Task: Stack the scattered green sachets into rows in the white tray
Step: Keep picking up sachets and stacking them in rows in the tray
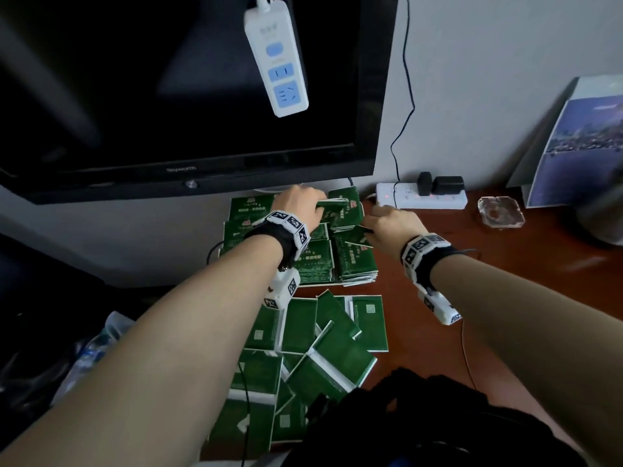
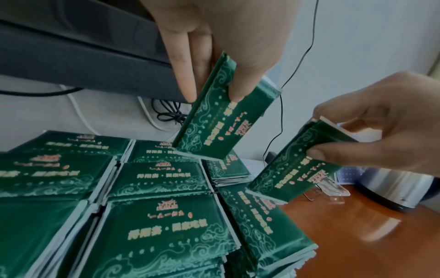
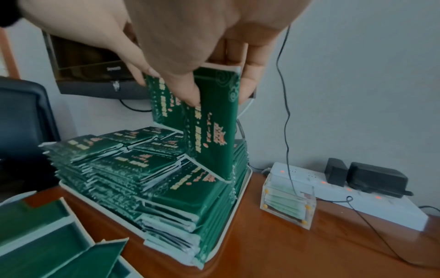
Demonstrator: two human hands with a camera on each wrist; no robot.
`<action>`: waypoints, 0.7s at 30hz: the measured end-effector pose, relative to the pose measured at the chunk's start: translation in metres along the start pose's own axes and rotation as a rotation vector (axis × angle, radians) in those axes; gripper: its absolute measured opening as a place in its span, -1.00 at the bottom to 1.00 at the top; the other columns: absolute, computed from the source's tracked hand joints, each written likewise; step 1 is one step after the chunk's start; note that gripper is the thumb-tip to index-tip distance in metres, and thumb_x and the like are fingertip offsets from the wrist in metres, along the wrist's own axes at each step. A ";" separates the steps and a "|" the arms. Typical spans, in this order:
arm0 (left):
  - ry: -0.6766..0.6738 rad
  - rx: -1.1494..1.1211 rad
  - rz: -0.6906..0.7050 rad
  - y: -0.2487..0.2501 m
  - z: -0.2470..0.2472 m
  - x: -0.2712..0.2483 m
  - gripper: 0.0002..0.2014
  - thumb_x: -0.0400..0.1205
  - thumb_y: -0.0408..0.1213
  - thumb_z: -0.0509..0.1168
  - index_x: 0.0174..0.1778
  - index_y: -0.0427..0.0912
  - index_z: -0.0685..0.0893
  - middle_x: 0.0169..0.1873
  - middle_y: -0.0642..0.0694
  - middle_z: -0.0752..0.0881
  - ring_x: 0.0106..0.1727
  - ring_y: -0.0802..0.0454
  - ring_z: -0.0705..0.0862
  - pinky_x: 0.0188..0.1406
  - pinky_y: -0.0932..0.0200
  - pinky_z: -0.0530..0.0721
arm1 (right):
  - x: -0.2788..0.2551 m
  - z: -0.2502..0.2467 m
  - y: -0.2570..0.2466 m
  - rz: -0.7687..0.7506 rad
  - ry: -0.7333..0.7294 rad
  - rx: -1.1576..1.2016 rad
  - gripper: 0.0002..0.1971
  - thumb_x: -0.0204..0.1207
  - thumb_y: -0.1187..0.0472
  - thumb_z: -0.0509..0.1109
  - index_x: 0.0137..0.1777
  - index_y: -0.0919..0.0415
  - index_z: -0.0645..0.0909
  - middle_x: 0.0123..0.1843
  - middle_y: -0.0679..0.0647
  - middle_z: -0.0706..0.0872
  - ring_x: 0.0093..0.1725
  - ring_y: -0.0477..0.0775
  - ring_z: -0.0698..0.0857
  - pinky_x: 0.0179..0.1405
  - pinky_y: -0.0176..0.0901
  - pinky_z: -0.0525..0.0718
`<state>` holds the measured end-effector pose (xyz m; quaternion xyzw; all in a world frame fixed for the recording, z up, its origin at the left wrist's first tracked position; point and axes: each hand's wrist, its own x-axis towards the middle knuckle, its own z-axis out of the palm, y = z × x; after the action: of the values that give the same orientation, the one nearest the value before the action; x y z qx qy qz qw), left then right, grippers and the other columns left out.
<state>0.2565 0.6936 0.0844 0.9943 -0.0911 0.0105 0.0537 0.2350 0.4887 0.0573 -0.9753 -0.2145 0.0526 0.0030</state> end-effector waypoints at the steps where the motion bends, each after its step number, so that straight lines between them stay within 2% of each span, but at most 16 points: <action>1: 0.015 -0.007 -0.003 -0.001 0.005 0.001 -0.74 0.72 -0.17 0.26 0.28 0.09 0.73 -0.05 -0.10 0.79 0.00 -0.17 0.73 -0.22 0.10 0.63 | 0.001 0.003 -0.001 -0.023 0.005 -0.019 -0.72 0.69 0.03 0.22 0.31 0.08 0.60 0.15 0.05 0.60 0.23 0.15 0.60 -0.01 0.03 0.70; 5: 0.057 -0.014 0.015 -0.002 0.022 0.006 -0.68 0.72 -0.16 0.24 0.39 0.09 0.68 0.13 -0.08 0.79 0.12 -0.16 0.74 0.02 0.00 0.74 | 0.006 0.010 -0.004 -0.099 0.038 -0.076 -0.74 0.70 0.08 0.22 0.27 0.13 0.62 0.15 0.06 0.60 0.23 0.13 0.56 -0.04 0.08 0.73; 11: 0.077 -0.047 0.004 -0.007 0.036 0.013 -0.67 0.74 -0.17 0.21 0.41 0.10 0.66 0.22 -0.05 0.77 0.18 -0.15 0.72 0.13 -0.03 0.72 | 0.013 0.027 -0.013 -0.213 0.027 -0.166 -0.76 0.55 0.15 0.43 0.20 0.13 0.71 0.09 0.07 0.65 0.14 0.15 0.60 -0.12 0.01 0.71; 16: 0.078 -0.068 0.042 -0.008 0.050 0.016 -0.65 0.74 -0.23 0.19 0.41 0.08 0.66 0.27 -0.01 0.75 0.20 -0.13 0.71 0.13 -0.01 0.71 | 0.006 0.049 -0.013 -0.231 -0.108 -0.154 -0.56 0.62 0.03 0.33 0.49 0.01 0.53 0.38 0.03 0.54 0.42 0.13 0.44 0.30 0.05 0.56; 21: 0.111 -0.114 0.088 -0.005 0.062 0.024 -0.64 0.74 -0.25 0.20 0.42 0.09 0.66 0.37 0.09 0.68 0.27 -0.03 0.70 0.14 0.04 0.72 | -0.001 0.070 -0.004 -0.232 -0.169 -0.115 -0.35 0.60 -0.19 0.32 0.64 0.00 0.37 0.56 0.05 0.43 0.52 0.15 0.36 0.44 0.09 0.46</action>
<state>0.2817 0.6879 0.0234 0.9826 -0.1319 0.0626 0.1148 0.2255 0.4906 -0.0116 -0.9346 -0.3281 0.1215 -0.0647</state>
